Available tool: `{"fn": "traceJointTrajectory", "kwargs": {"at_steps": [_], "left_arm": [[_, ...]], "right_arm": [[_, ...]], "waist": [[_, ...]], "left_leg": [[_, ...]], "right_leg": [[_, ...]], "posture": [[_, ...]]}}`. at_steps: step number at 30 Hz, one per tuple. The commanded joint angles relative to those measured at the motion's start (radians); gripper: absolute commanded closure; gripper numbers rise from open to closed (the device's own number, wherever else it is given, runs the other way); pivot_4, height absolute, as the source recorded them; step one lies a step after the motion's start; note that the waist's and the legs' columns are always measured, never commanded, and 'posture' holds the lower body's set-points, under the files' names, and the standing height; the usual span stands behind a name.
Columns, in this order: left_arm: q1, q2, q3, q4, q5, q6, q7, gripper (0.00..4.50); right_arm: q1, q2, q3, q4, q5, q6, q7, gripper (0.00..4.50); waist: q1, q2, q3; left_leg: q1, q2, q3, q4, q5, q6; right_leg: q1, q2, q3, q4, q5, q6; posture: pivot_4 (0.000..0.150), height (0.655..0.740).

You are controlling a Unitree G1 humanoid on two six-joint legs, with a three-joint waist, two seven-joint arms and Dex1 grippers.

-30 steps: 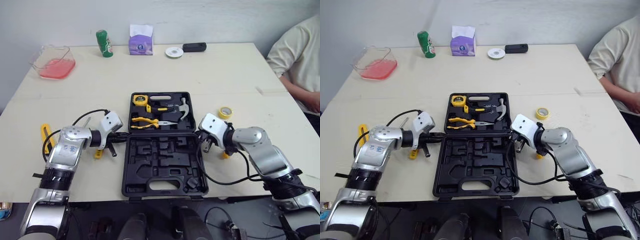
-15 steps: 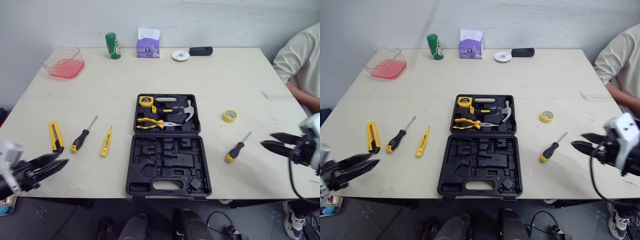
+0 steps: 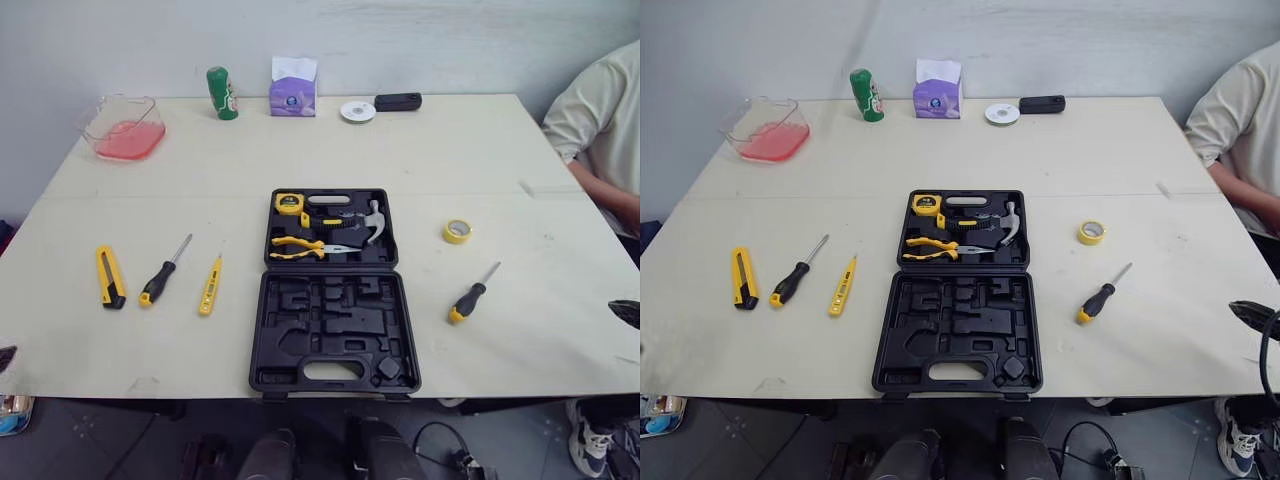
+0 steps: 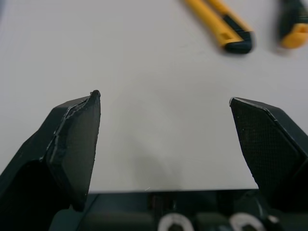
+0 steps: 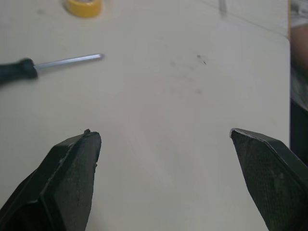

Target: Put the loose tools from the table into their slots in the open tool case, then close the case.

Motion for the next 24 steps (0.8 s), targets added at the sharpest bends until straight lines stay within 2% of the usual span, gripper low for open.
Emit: {"fn": "traceJointTrajectory", "kwargs": {"at_steps": [1,6,10,13,16,24], "left_arm": [[-0.022,-0.022,-0.071,-0.167,-0.046,0.075,0.058,0.00],[-0.124,-0.049,-0.188,-0.333,-0.058,0.248,0.232,0.00],[-0.245,-0.062,-0.283,-0.412,-0.078,0.420,0.360,0.00],[-0.358,-0.075,-0.380,-0.379,-0.043,0.496,0.447,0.00],[-0.418,-0.078,-0.431,-0.343,-0.042,0.507,0.452,0.00],[-0.512,-0.040,-0.557,-0.189,0.039,0.484,0.476,0.00]], "right_arm": [[-0.057,0.020,0.032,-0.171,0.120,0.097,-0.033,0.04],[-0.158,0.042,0.105,-0.355,0.278,0.242,-0.095,0.04],[-0.335,0.077,0.209,-0.488,0.484,0.361,-0.186,0.04],[-0.550,0.208,0.400,-0.553,0.602,0.388,-0.277,0.04],[-0.667,0.276,0.527,-0.560,0.605,0.384,-0.287,0.04],[-0.777,0.296,0.726,-0.533,0.529,0.313,-0.193,0.04]], "waist": [[0.000,-0.001,0.000],[0.001,-0.001,0.000],[0.001,-0.001,0.000],[-0.007,-0.002,0.000],[-0.017,-0.003,0.001],[-0.018,-0.007,0.000]], "left_leg": [[0.000,0.000,0.000,0.000,0.000,0.000],[-0.001,0.000,0.001,0.000,0.000,-0.002],[-0.001,0.000,0.001,0.001,0.000,-0.002],[-0.001,0.000,0.001,0.000,0.001,-0.003],[-0.002,0.000,0.000,0.000,0.004,-0.009],[-0.006,0.000,-0.001,0.002,0.004,-0.010]], "right_leg": [[-0.001,0.000,0.000,0.000,0.000,0.000],[-0.002,0.000,-0.001,0.001,0.000,0.000],[-0.002,0.000,-0.001,0.002,0.000,0.000],[-0.002,0.001,-0.001,0.002,0.000,0.000],[-0.004,0.002,-0.001,0.003,0.000,0.000],[-0.004,0.002,-0.002,0.002,0.001,0.001]], "posture": [[0.150,0.7400],[0.150,0.7400],[0.150,0.7400],[0.150,0.7400],[0.150,0.7400],[0.150,0.7400]]}}
